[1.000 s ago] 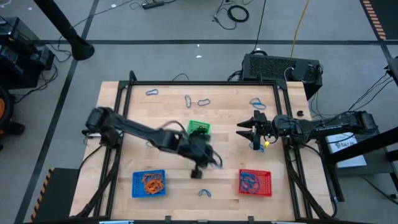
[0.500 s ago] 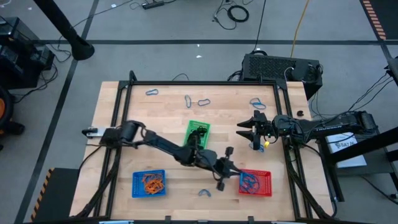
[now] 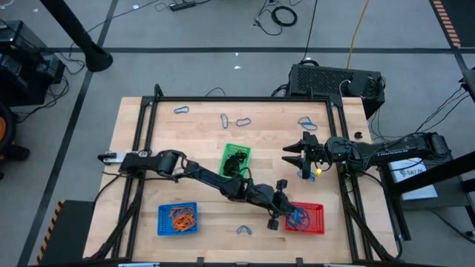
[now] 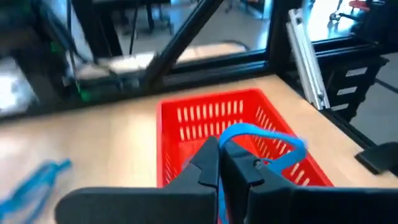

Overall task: Sort rubber bands into baskets
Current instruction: Put the blue rubber band into the red bin

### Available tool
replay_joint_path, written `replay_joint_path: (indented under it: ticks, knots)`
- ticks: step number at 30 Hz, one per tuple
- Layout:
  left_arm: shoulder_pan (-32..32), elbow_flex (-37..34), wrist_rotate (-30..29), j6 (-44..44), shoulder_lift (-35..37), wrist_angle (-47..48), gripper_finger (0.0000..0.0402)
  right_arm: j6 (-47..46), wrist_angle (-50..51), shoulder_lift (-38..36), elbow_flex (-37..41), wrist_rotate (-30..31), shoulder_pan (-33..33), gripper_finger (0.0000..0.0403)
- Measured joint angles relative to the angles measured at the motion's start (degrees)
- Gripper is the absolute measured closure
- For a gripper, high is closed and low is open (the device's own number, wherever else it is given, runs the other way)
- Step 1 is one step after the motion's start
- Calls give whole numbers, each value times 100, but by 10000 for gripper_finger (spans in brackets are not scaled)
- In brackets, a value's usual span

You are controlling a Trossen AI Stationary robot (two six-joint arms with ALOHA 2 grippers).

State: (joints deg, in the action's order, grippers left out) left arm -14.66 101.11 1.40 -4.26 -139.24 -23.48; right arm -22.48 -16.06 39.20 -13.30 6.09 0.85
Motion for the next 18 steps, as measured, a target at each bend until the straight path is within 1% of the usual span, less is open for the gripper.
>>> replay_joint_path:
  ticks: [3,7,10,13,15,18]
  knots:
    - [51,321,23,511,-58,614,389,50,-30,0,0,0,1,206]
    - [123,665,231,534,-64,1416,350,65,-47,0,0,0,0,206]
    - [119,781,461,505,-64,1593,314,65,-45,0,0,0,1,206]
    - [108,829,491,541,-61,1780,284,65,-43,0,0,0,-1,206]
    - [136,829,517,547,-61,2005,272,65,-43,0,0,0,1,206]
    - [189,829,699,620,-59,2260,266,65,-41,0,0,0,1,206]
